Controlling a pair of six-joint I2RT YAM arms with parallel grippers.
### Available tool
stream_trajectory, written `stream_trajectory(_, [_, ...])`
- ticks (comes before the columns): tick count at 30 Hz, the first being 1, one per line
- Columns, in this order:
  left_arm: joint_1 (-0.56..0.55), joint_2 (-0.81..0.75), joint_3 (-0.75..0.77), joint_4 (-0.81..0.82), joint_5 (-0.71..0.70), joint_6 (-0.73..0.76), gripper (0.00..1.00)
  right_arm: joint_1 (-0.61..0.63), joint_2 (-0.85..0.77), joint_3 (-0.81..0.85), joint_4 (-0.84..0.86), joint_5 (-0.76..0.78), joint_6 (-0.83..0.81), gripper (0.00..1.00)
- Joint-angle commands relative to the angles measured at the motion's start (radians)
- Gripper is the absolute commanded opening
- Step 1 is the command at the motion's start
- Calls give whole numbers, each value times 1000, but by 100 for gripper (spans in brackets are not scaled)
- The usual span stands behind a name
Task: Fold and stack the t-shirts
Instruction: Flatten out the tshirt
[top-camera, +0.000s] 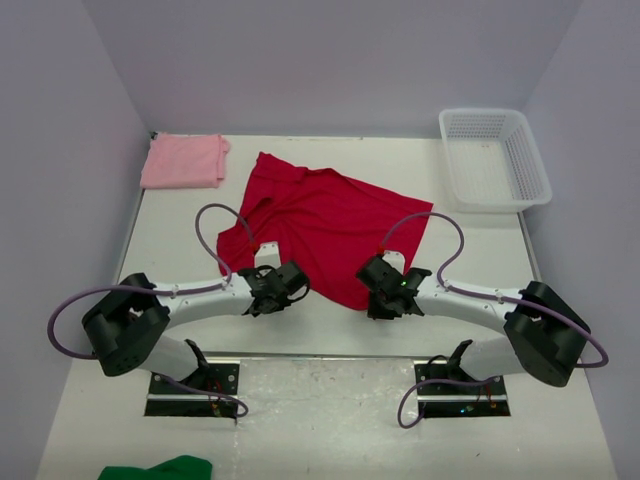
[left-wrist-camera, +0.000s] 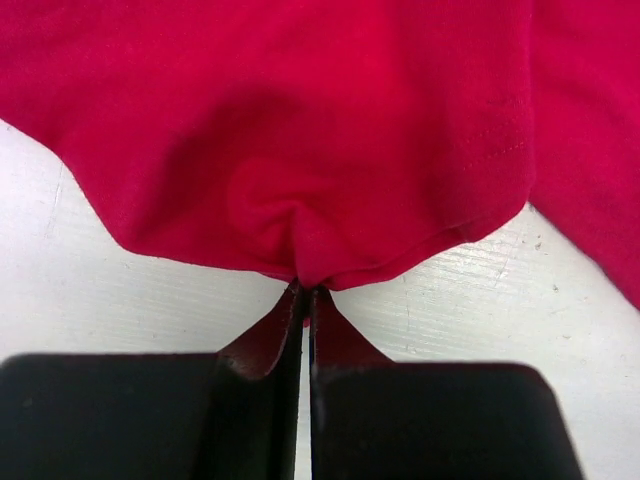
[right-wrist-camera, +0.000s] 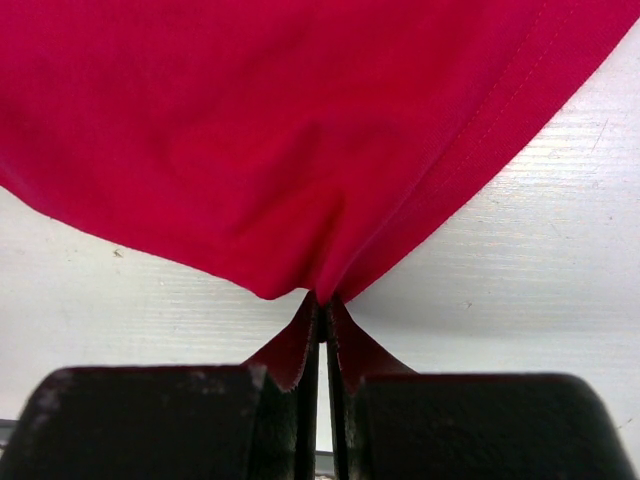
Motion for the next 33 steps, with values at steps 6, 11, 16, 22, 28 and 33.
stream_trajectory(6, [-9, -72, -29, -65, 12, 19, 0, 27, 23, 7, -37, -11, 3, 0])
stream_trajectory(11, [-76, -242, 81, -210, -40, 30, 0, 30, -57, 92, -151, 69, -44, 0])
stream_trajectory(16, [-106, -420, 283, -344, -132, 99, 0, 30, -161, 270, -261, 178, -135, 0])
stream_trajectory(22, [-106, -502, 541, -380, -330, 310, 0, 27, -255, 499, -288, 429, -391, 0])
stream_trajectory(28, [-106, -502, 788, -301, -482, 560, 0, -89, -273, 772, -199, 505, -723, 0])
stream_trajectory(33, [-106, -493, 1014, -228, -552, 792, 0, -210, -244, 1077, -163, 431, -966, 0])
